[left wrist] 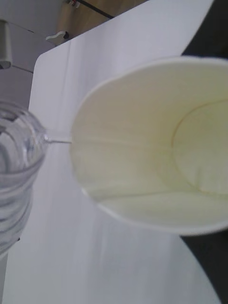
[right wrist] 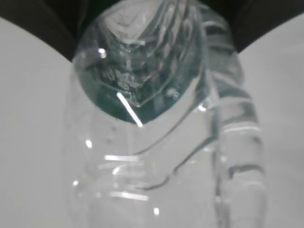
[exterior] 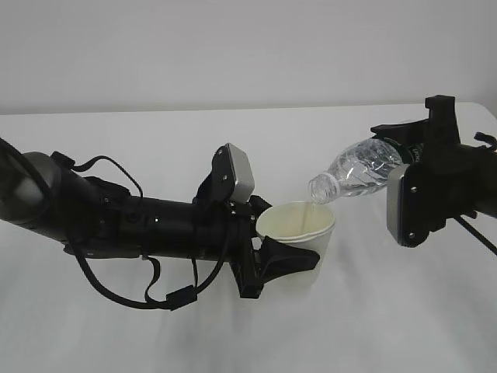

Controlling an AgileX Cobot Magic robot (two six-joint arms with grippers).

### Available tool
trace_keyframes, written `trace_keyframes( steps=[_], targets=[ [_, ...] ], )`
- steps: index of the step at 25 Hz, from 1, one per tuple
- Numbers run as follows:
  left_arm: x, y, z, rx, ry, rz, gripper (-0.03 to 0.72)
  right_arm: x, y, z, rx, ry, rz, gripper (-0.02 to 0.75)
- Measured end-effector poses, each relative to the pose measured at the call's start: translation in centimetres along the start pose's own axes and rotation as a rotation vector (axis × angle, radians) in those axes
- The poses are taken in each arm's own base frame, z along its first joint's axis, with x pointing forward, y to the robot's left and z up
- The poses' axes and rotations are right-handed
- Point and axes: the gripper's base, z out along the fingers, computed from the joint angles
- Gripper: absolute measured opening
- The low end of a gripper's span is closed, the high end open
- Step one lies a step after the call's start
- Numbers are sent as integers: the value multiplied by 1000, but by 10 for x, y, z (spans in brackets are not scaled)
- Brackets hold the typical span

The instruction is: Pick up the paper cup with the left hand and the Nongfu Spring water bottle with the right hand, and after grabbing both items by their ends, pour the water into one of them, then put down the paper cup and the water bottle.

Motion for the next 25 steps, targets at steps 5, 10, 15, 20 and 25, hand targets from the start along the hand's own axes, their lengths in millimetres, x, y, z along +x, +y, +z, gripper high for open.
trace_keyframes(
  steps=[5, 10, 15, 20, 25],
  targets=[
    [0, 0, 0, 0, 0, 0, 420, 0, 0, 0, 0, 0, -4, 445],
    [0, 0, 0, 0, 0, 0, 420, 0, 0, 0, 0, 0, -13, 445],
    [0, 0, 0, 0, 0, 0, 420, 0, 0, 0, 0, 0, -17, 445],
    [0, 0, 0, 0, 0, 0, 420, 0, 0, 0, 0, 0, -17, 445],
    [0, 0, 0, 0, 0, 0, 420, 0, 0, 0, 0, -1, -19, 445]
  ],
)
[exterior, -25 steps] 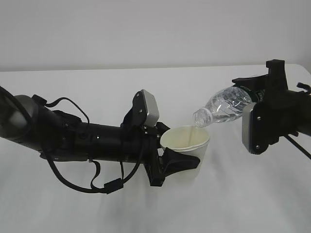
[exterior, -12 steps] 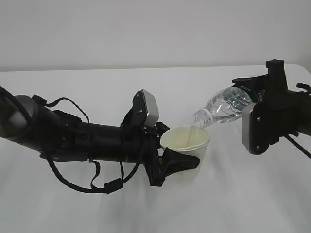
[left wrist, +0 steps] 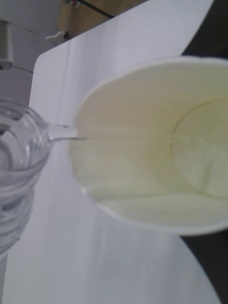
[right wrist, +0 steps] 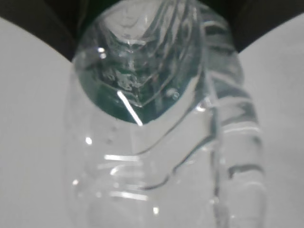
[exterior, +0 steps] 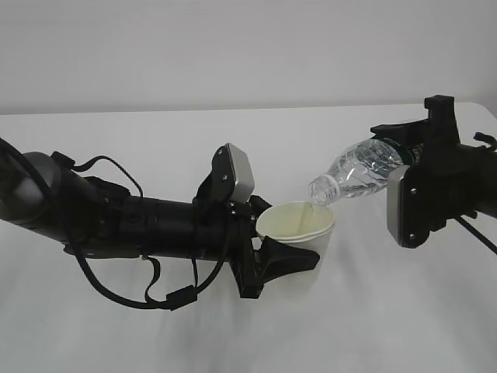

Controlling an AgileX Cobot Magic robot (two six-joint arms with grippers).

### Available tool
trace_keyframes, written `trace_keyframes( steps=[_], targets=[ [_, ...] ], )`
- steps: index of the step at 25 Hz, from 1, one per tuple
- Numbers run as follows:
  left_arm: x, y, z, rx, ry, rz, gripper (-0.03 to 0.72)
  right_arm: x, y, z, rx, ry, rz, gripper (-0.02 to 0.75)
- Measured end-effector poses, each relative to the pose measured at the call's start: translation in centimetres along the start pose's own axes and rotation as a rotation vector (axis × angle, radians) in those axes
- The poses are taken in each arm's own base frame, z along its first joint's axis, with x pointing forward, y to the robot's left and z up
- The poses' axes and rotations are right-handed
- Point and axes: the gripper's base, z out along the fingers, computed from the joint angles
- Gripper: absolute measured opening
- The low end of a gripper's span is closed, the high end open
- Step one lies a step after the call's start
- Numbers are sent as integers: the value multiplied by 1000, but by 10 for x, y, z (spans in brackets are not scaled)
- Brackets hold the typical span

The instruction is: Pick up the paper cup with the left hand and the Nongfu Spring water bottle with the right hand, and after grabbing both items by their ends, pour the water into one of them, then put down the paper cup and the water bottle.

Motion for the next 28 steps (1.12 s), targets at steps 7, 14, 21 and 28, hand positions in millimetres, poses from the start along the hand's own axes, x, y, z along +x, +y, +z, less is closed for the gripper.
trace_keyframes(
  steps=[7, 14, 21, 28],
  targets=[
    [0, 0, 0, 0, 0, 0, 420, 0, 0, 0, 0, 0, -1, 445],
    [0, 0, 0, 0, 0, 0, 420, 0, 0, 0, 0, 0, -1, 445],
    [0, 0, 0, 0, 0, 0, 420, 0, 0, 0, 0, -1, -3, 445],
    [0, 0, 0, 0, 0, 0, 420, 0, 0, 0, 0, -1, -5, 445]
  ],
)
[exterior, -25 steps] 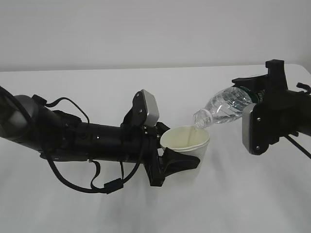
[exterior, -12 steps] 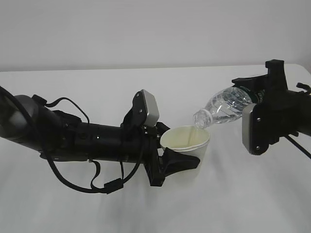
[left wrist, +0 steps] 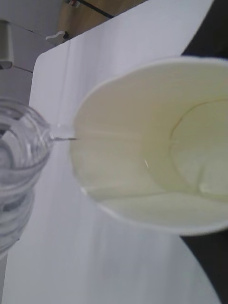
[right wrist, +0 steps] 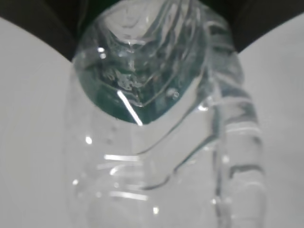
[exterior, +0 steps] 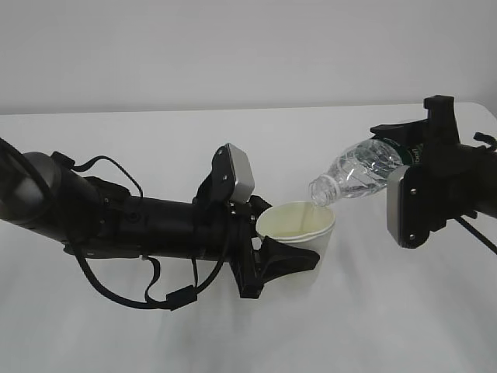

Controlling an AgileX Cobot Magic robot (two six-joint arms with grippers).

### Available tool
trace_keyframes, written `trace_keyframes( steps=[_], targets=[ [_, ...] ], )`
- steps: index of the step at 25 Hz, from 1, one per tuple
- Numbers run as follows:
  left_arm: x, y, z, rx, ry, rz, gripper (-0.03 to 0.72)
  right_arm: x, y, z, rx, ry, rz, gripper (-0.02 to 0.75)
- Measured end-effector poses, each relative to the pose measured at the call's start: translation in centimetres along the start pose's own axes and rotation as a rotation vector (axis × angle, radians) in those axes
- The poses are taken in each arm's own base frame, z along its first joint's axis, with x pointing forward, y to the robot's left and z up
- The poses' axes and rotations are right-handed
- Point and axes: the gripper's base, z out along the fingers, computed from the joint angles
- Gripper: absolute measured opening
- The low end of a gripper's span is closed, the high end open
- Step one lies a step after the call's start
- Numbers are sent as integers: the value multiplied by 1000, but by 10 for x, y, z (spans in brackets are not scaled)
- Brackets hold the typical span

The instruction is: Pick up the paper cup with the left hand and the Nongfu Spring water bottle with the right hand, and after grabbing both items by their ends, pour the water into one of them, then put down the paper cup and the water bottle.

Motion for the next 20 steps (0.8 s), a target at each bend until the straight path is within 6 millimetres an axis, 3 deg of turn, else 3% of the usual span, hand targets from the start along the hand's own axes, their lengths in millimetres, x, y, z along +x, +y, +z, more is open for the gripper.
trace_keyframes(
  steps=[20],
  targets=[
    [0, 0, 0, 0, 0, 0, 420, 0, 0, 0, 0, 0, 0, 445]
  ],
)
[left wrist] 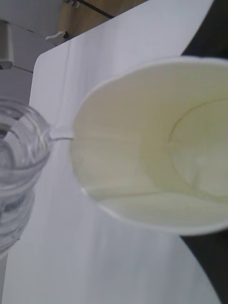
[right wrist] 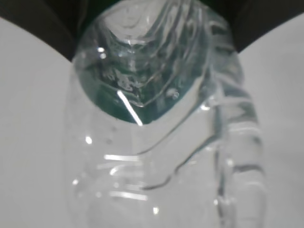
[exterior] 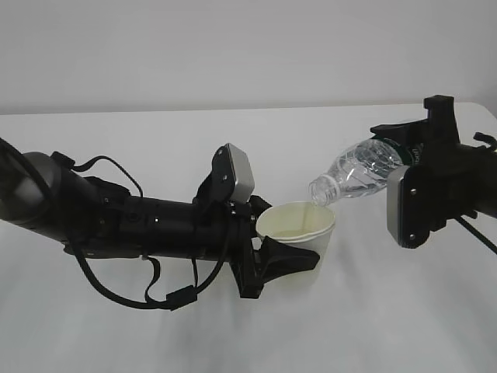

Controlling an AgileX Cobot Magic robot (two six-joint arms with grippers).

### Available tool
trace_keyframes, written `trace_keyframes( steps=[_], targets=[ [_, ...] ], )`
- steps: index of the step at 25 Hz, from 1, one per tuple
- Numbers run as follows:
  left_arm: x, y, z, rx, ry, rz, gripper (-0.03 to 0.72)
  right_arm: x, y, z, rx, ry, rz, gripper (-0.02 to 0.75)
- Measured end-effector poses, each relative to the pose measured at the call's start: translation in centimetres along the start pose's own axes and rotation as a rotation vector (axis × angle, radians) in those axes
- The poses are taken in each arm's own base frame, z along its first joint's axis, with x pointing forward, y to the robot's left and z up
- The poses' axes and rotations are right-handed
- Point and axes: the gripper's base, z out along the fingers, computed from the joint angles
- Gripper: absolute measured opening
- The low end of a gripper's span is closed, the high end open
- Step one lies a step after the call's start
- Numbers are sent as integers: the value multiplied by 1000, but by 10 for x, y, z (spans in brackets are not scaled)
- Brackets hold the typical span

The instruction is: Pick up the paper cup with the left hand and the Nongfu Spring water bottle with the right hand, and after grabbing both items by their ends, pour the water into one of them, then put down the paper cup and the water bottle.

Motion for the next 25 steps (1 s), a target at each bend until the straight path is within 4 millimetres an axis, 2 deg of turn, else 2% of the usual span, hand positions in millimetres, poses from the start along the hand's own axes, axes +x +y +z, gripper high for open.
trace_keyframes(
  steps=[25],
  targets=[
    [0, 0, 0, 0, 0, 0, 420, 0, 0, 0, 4, -1, 0, 445]
  ],
)
